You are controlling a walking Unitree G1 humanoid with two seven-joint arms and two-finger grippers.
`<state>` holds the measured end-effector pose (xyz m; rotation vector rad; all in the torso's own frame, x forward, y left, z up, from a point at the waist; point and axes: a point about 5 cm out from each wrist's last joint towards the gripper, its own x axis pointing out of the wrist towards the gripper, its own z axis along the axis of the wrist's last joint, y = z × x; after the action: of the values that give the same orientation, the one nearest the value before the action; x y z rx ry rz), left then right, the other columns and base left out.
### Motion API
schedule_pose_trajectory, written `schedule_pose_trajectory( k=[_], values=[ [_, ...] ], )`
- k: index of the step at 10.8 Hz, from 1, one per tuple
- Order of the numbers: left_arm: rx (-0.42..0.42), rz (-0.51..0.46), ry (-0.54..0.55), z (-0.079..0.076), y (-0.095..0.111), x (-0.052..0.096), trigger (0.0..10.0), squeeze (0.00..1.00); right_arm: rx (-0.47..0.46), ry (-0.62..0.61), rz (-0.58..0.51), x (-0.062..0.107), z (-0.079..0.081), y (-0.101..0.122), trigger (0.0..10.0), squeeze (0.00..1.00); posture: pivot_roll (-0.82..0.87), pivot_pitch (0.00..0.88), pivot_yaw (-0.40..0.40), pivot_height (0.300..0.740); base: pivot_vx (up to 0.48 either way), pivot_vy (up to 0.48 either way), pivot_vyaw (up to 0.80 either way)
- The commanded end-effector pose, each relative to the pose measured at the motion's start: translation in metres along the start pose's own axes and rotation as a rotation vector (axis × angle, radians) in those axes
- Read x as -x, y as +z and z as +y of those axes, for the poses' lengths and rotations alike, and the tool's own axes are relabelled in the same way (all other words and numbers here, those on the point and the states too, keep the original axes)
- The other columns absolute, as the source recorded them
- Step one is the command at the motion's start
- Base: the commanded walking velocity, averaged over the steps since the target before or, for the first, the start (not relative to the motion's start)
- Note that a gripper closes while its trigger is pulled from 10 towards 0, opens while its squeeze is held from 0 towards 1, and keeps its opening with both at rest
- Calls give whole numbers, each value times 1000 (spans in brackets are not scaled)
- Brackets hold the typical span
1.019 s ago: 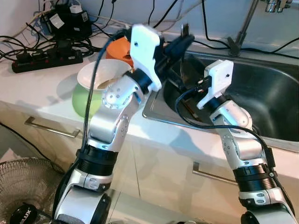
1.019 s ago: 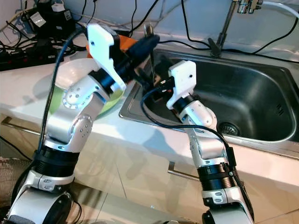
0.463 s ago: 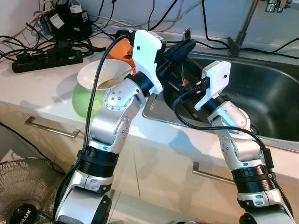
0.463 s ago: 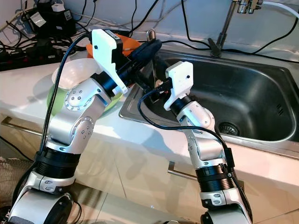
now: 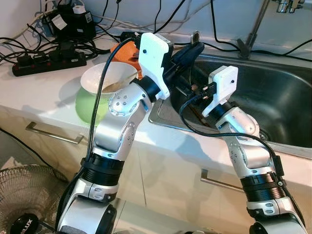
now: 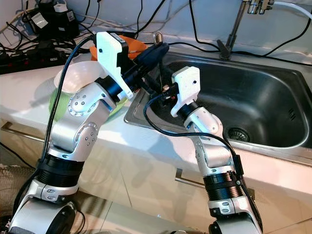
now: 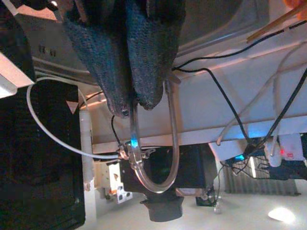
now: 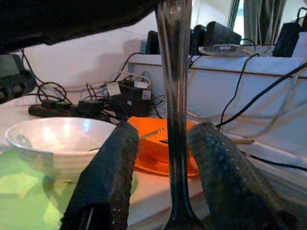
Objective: Kitchen organization
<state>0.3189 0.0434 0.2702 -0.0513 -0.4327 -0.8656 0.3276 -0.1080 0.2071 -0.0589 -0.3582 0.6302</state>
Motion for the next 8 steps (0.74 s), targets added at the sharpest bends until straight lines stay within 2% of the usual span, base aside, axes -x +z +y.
schedule_pose_trajectory(
  k=[1,7,8],
  values=[
    [11,10,-18,-2,-2,0,10000,0,5,-2,6,0,1,-1,0,0,36,24,28,740,0,0,0],
    [8,5,-20,-1,-2,0,10000,0,13,-33,19,-2,-2,-4,0,0,36,24,28,740,0,0,0],
    [17,5,-19,0,-2,0,10000,1000,13,-36,18,-2,-2,-4,0,0,36,24,28,740,0,0,0]
  ],
)
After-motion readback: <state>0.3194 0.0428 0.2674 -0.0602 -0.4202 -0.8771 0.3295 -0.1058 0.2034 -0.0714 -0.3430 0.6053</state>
